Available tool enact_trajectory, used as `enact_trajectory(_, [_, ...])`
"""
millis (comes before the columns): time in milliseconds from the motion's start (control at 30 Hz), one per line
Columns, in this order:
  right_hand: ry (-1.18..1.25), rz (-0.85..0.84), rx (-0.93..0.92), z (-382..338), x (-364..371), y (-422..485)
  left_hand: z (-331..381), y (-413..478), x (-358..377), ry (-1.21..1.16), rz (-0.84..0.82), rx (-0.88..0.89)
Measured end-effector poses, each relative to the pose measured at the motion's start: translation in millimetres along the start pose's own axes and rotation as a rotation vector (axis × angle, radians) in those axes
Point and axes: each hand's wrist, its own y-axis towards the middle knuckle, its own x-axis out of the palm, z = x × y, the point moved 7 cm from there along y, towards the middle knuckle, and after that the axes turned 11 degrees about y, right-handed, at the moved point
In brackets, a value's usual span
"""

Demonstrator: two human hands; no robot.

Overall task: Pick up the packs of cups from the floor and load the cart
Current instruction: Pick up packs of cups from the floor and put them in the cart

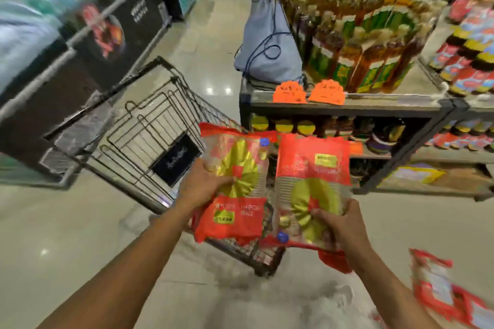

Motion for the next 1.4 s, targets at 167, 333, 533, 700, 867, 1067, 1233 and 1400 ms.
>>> enact_trajectory(167, [0.029, -0.024, 0.052, 15, 110, -40, -73, 20, -102, 0.032, 0.058, -0.075])
enact_trajectory(333, [0.088, 0.015, 0.135, 37, 164, -22, -100, 80, -125, 0.026, 0.021, -0.102])
enact_trajectory(533, [0.164, 0.067, 0.247, 84, 216, 43, -104, 191, -84, 0.183, -0.080, -0.049])
enact_trajectory(700, [0.159, 0.180, 0.360, 151, 260, 101, -132, 294, -25, 0.368, -0.138, -0.043])
enact_trajectory(867, [0.131, 0.294, 0.488, 232, 281, 154, -191, 376, 50, 0.475, -0.239, -0.111])
enact_trajectory(1067, [0.099, 0.360, 0.591, 325, 283, 199, -258, 433, 147, 0.582, -0.383, -0.145])
enact_trajectory(1233, [0.014, 0.396, 0.631, 356, 287, 214, -274, 458, 180, 0.499, -0.455, -0.118])
enact_trajectory(1400, [-0.276, 0.305, 0.623, 334, 297, 215, -257, 464, 176, 0.532, -0.484, 0.050])
